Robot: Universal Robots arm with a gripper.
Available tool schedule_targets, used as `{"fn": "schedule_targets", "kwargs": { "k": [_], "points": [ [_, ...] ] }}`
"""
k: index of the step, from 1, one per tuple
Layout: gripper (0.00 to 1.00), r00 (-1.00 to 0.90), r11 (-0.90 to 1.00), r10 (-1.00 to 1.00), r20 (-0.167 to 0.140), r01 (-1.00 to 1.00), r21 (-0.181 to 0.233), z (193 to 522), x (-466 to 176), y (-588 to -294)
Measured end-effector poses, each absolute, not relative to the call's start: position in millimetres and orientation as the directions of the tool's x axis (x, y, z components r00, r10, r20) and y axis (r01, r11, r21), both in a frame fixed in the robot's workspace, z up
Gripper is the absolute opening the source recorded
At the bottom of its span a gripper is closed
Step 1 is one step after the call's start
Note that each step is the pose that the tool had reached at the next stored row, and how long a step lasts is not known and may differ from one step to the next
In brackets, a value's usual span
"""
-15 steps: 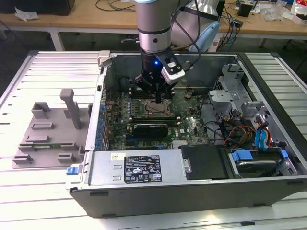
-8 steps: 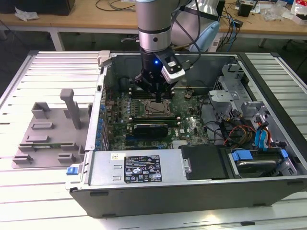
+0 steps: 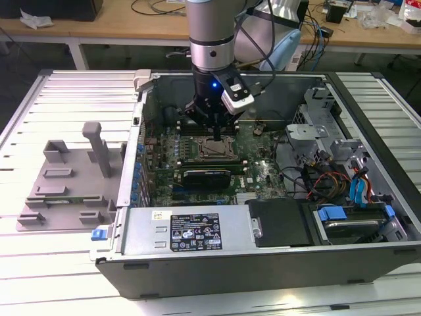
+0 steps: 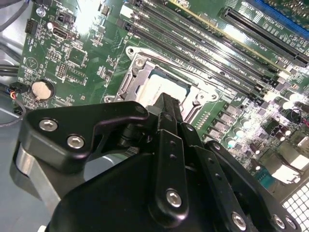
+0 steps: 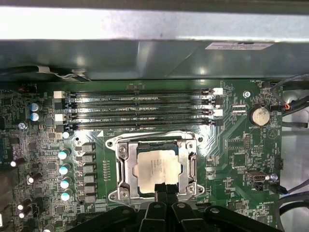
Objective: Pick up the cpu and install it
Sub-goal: 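Install the second cpu locking lever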
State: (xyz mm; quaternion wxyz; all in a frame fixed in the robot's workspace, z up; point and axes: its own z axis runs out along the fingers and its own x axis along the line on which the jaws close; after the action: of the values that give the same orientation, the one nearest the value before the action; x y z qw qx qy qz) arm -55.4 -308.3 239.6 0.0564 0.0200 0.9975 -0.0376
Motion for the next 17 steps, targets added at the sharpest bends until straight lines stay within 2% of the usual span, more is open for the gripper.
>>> {"fn": "schedule_targets", "kwargs": {
  "k": [2,5,13,17],
  "points": [
    [0.11,-0.994,0.997,0.036,-0.104,0.044,-0.071,240,-54,-312],
    [0.11,-0.997,0.997,0.037,-0.072,0.041,-0.064,240,-50,-323],
    [0.11,-0.997,0.998,0.038,-0.068,0.041,-0.045,239,-46,-350],
    [0.11,-0.997,0.998,0.039,-0.068,0.041,-0.038,238,-49,-352]
  ]
}}
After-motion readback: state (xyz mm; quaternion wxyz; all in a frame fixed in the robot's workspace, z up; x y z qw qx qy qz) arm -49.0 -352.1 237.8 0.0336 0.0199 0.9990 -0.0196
